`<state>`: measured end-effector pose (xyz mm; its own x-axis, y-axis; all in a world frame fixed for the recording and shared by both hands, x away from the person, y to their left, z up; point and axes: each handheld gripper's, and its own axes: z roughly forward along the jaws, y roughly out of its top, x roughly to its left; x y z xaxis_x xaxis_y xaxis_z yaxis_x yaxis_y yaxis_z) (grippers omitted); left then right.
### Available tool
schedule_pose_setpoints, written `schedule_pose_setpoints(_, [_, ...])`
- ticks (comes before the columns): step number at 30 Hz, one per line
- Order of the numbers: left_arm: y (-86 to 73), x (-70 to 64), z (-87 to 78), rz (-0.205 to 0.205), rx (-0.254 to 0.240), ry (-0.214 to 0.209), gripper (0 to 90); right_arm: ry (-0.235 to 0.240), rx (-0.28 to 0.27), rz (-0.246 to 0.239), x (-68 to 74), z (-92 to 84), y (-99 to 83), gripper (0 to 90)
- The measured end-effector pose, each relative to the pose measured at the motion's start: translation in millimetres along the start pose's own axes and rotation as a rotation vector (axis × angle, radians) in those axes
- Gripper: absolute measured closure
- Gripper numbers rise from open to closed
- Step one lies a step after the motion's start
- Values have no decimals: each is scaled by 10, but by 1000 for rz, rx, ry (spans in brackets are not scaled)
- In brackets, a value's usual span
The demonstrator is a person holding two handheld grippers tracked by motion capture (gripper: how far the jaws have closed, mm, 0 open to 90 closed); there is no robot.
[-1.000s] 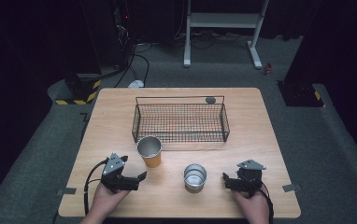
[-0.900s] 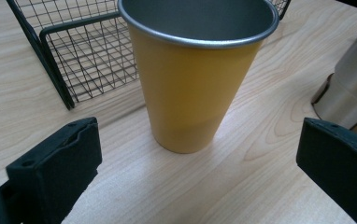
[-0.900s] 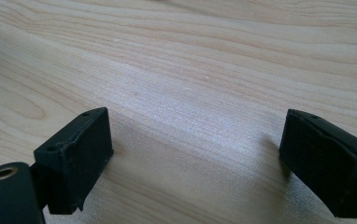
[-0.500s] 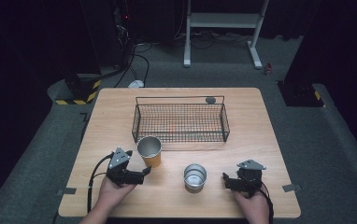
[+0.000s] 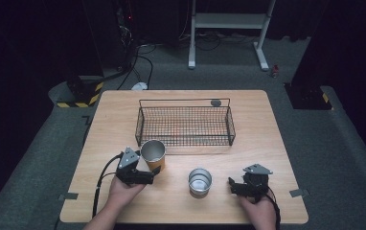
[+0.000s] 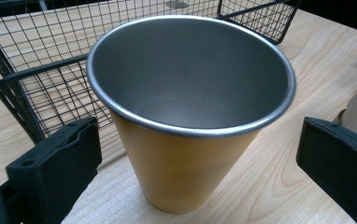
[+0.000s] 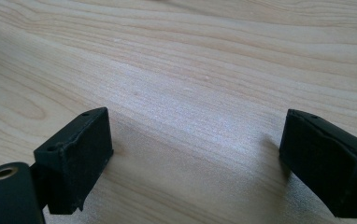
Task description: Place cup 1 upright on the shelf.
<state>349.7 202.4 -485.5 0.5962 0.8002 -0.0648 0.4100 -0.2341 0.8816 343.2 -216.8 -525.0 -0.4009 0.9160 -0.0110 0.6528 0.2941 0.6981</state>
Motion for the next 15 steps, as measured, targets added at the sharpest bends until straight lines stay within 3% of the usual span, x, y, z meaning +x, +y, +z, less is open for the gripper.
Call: schedule_pose_setpoints(15, [7, 47, 133, -17, -26, -18, 6, 0, 1, 3, 2, 0, 0, 91])
